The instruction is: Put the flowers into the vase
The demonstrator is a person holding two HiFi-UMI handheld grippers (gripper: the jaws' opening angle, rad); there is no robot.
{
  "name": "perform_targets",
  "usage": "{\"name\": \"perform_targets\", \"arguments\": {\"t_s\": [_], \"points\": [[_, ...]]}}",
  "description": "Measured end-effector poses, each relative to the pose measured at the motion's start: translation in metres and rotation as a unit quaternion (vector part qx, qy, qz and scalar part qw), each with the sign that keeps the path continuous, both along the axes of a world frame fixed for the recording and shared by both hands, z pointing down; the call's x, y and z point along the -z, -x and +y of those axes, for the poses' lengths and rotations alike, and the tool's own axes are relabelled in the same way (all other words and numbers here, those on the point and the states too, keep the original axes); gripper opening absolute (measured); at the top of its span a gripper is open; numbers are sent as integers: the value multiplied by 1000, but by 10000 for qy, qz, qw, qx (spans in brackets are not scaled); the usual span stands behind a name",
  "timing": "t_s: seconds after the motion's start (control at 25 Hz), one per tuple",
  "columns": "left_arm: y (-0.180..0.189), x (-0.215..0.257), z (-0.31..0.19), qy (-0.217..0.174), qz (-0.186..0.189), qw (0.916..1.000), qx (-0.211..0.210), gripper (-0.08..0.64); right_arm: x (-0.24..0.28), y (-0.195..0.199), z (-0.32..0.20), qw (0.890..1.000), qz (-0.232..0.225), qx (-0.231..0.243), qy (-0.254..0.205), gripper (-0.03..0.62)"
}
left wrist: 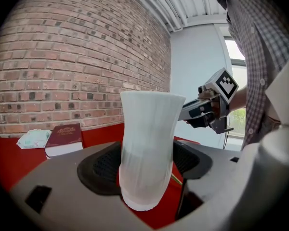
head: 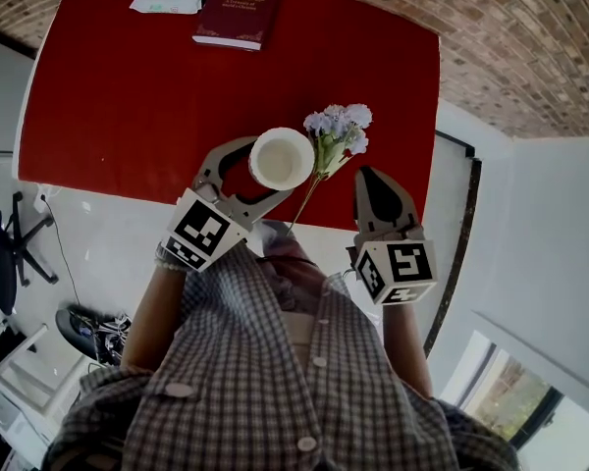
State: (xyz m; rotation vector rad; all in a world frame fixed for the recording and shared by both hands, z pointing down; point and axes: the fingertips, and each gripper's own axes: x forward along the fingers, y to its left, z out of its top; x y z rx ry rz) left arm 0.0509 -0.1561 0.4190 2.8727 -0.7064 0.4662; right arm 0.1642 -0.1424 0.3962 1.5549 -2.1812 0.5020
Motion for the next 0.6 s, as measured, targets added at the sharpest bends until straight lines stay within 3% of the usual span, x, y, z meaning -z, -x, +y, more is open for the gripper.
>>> {"name": "perform_targets", "arguments": {"t_s": [0.12, 0.4, 0.6], "points": [[0, 0, -1, 4, 15, 10000, 18, 342, -15, -2, -8, 9997, -66, -32, 214, 22], [0, 0, 1, 5, -26, 10000, 17, 342, -60, 4, -19, 9965, -59, 10, 837, 176], [0, 0, 1, 13, -11, 10000, 54, 342, -88, 10, -27, 9919, -200, -63, 1257, 247]]}}
